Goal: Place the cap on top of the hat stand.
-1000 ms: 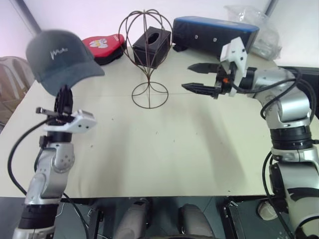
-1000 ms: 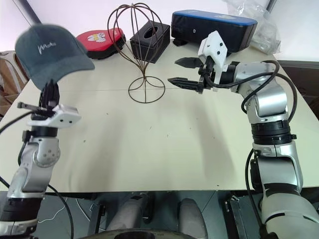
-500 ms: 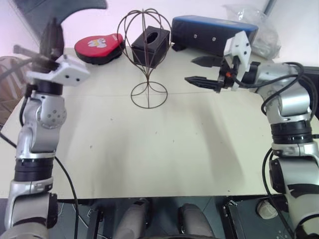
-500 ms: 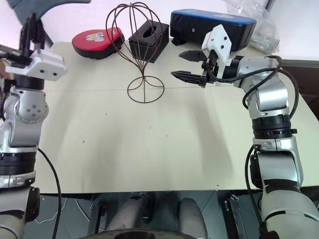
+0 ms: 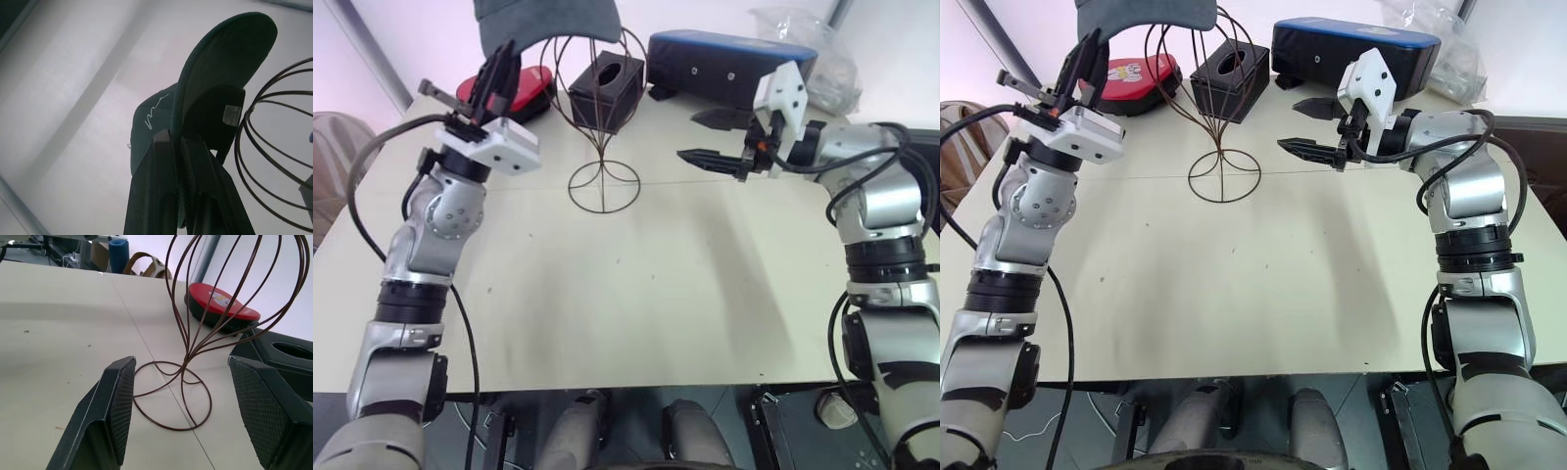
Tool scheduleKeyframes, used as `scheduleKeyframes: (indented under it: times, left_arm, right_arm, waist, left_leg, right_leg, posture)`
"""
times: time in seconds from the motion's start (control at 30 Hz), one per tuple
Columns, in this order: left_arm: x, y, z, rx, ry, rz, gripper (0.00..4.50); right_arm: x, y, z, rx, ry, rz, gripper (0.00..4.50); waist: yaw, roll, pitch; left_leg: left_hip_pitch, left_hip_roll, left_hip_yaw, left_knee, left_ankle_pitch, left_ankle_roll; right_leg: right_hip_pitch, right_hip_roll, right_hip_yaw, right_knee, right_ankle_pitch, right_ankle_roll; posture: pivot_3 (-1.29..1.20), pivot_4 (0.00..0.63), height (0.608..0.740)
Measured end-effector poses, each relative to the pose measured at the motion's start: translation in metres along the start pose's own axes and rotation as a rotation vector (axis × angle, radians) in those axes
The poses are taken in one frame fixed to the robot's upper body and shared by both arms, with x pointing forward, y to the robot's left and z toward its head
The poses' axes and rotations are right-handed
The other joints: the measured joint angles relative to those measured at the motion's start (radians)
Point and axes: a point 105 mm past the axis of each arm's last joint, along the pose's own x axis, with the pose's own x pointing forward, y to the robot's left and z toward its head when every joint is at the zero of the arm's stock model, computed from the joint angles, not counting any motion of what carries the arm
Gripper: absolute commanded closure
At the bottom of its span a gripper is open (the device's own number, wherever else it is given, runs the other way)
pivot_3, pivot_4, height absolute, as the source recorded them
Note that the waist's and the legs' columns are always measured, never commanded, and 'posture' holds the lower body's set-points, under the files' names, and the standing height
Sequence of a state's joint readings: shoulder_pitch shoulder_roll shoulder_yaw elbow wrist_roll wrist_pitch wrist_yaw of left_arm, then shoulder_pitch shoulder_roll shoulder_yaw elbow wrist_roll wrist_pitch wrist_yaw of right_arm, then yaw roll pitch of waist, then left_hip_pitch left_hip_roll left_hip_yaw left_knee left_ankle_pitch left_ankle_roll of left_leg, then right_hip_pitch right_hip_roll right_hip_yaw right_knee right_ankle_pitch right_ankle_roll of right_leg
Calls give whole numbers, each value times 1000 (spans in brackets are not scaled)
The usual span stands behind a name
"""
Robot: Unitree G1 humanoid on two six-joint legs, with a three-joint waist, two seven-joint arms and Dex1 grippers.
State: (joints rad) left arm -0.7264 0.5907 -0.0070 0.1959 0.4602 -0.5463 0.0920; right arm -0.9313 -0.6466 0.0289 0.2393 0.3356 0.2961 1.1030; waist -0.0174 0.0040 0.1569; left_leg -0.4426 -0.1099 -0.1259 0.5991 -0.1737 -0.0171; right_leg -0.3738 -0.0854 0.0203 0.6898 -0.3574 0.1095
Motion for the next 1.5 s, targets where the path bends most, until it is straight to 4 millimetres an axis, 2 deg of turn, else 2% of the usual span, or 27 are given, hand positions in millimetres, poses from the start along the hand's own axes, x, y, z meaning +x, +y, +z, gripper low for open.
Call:
scheduleKeyframes:
  times: [0.1, 0.33, 0.5, 0.8, 1.03, 1.5]
  left_arm:
    - [3, -11, 11, -53, -44, -12, 4453]
    - [2, -27, 17, -98, -52, -48, 4453]
    - [-14, -39, 12, -112, -8, -96, 4453]
    - [-30, -42, 16, -86, 14, -137, 4453]
    - [-52, -55, 16, -82, 27, -200, 4453]
    - [-69, -66, 17, -53, 22, -267, 4453]
  right_arm:
    - [0, 0, 0, 0, 0, -1, 1432]
    - [0, 0, 0, -1, 0, -4, 1432]
    - [0, -1, 0, -2, 2, -8, 1432]
    - [0, -1, 0, -4, 5, -9, 1432]
    - [0, -1, 0, -4, 6, -8, 1432]
    - [0, -1, 0, -5, 6, -9, 1432]
  waist:
    - [1, 0, 0]
    - [-4, 0, 0]
    - [-3, 0, 0]
    - [0, 0, 0]
    - [-1, 0, 0]
    - [1, 0, 0]
  left_leg:
    - [0, 0, 0, 1, 0, 0]
    - [0, 1, 0, 1, 0, 0]
    - [0, 1, 0, 1, 0, 0]
    - [0, 1, 0, 2, 0, 0]
    - [0, 1, 0, 2, 0, 0]
    - [0, 1, 0, 2, 0, 0]
  right_leg:
    - [0, 0, 0, 0, 0, 0]
    - [0, 1, 0, 1, 0, 0]
    - [0, 1, 1, 1, 0, 0]
    - [0, 1, 1, 1, 0, 0]
    - [0, 2, 1, 1, 0, 0]
    - [0, 1, 2, 1, 0, 0]
  posture:
    - [0, 150, 740]
    - [0, 150, 740]
    - [0, 150, 740]
    - [0, 150, 740]
    - [0, 150, 740]
    - [0, 150, 740]
